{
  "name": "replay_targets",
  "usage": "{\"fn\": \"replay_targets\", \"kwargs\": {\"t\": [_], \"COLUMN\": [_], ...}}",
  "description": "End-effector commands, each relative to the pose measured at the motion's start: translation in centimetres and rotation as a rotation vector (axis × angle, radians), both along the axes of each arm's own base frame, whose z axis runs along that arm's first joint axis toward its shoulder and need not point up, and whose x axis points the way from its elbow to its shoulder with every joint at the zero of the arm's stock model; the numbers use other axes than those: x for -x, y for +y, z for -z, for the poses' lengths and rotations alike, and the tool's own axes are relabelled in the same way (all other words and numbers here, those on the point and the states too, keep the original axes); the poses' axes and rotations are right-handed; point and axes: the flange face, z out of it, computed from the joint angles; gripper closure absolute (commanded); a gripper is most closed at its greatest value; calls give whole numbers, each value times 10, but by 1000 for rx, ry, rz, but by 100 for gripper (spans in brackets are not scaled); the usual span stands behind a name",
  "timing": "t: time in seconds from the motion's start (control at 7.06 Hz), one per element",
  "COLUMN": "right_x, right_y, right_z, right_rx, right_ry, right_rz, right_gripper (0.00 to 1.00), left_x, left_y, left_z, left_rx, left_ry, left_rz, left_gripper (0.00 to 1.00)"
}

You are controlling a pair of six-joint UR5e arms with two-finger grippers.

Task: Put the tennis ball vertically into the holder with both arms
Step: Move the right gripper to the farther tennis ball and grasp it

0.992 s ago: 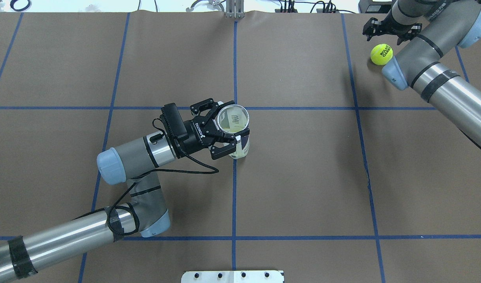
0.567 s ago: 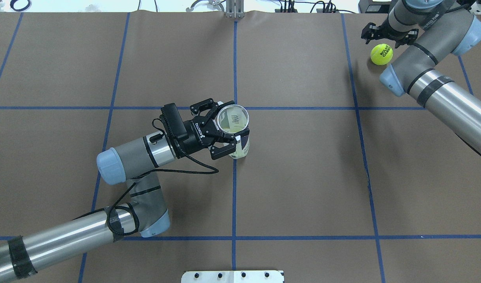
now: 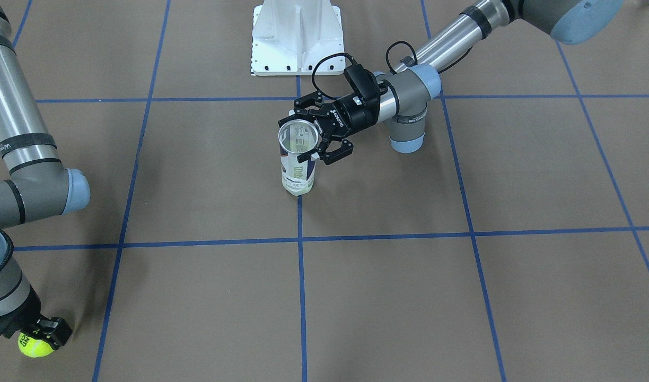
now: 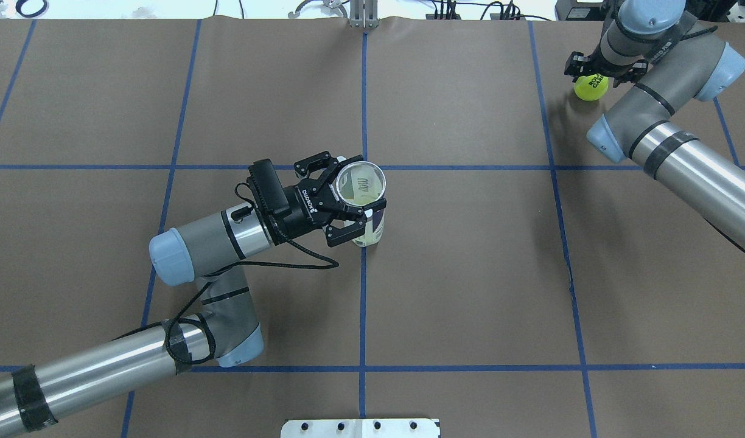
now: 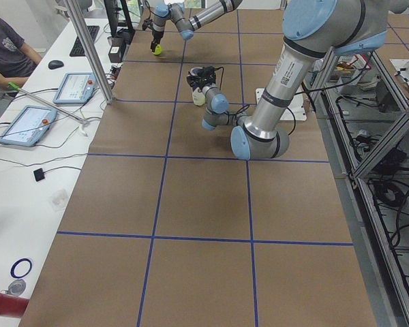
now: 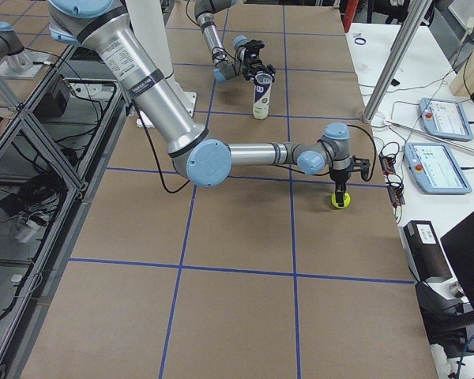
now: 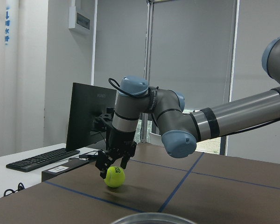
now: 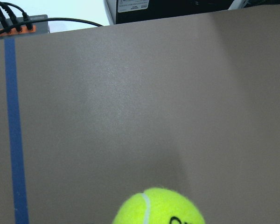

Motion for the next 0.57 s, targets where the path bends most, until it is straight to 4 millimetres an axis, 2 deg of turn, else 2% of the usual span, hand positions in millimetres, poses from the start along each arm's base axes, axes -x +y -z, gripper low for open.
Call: {"fn": "replay_targets", "kwargs": {"t": [0.0, 0.14, 0.28, 0.43], "right_x": [1, 4, 4, 3], "right_y": [-1, -6, -11, -6], "right_z": [1, 19, 60, 106], "right_rx": [-2, -21, -49, -60], "right_ry": [4, -14, -63, -124], "right_rz": [-3, -7, -48, -81], "right_gripper": [97, 100, 100, 100], "left_x": [1, 0, 1, 1], "left_y": [-1, 0, -1, -1], "left_z": [0, 1, 1, 0], "left_rx": [1, 0, 0, 1], "left_ry": [1, 3, 3, 0], "left_rz": [2, 1, 2, 2], "left_gripper": [13, 13, 13, 13]}}
